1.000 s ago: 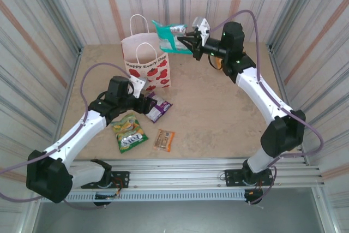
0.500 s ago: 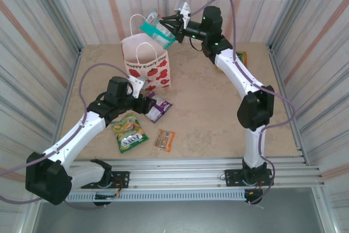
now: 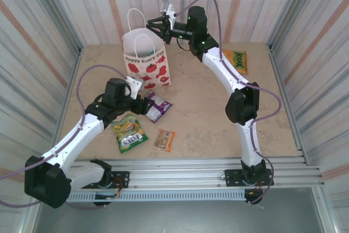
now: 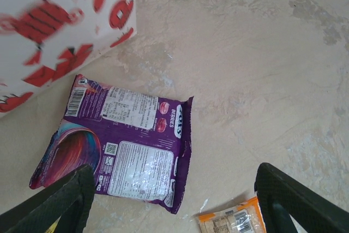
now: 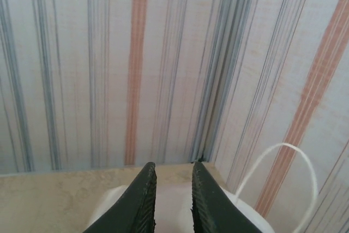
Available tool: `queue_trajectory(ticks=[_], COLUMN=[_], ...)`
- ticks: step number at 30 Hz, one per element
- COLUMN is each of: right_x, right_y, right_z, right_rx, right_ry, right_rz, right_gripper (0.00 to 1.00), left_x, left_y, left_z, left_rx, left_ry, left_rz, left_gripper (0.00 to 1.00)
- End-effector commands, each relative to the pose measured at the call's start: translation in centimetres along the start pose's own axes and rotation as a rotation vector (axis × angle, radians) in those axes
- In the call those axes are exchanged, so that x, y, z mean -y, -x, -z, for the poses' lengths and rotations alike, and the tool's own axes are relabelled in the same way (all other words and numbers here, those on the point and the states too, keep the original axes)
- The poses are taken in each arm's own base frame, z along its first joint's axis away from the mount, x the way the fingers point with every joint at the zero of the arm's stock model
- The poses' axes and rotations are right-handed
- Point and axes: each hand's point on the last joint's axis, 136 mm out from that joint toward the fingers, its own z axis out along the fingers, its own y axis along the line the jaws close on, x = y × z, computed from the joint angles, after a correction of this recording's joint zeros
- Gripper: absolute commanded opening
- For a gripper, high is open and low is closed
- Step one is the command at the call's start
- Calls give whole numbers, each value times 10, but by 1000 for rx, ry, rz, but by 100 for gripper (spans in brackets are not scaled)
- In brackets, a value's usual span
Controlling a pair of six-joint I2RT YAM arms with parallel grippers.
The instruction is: Place the snacks into the paper bag
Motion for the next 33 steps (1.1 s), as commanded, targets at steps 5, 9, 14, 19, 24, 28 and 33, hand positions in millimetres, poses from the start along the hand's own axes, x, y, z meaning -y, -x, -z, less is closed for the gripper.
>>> queue_trajectory(ticks=[5, 9, 14, 19, 24, 28, 33], right_x=[-18, -31, -49, -75, -99, -131, -159], right_y=[8, -4, -36, -75, -123, -161, -207], right_z=[21, 38, 66, 95, 122, 128, 130], right_rx=[-71, -122, -217, -333, -478, -554, -549], right_ry=[-21, -77, -171, -276, -438, -492, -617], right_rz=[-105, -151, -261, -461, -763, -996, -1274], right_gripper=[31, 38, 44, 49, 55, 59, 59], left_x=[-5, -14, -23, -31, -38, -45, -55], left_y=[-9, -27, -52, -72, -82, -78, -73], left_z=[1, 0, -2, -5, 0, -2, -14], left_rx=[-24, -74, -118, -116, -78, -29, -8], left_ry=[4, 56, 75, 39, 70, 75, 94], left_rz=[172, 311, 519, 715, 788, 803, 819], left_gripper=[80, 81, 82, 79, 79, 68, 66])
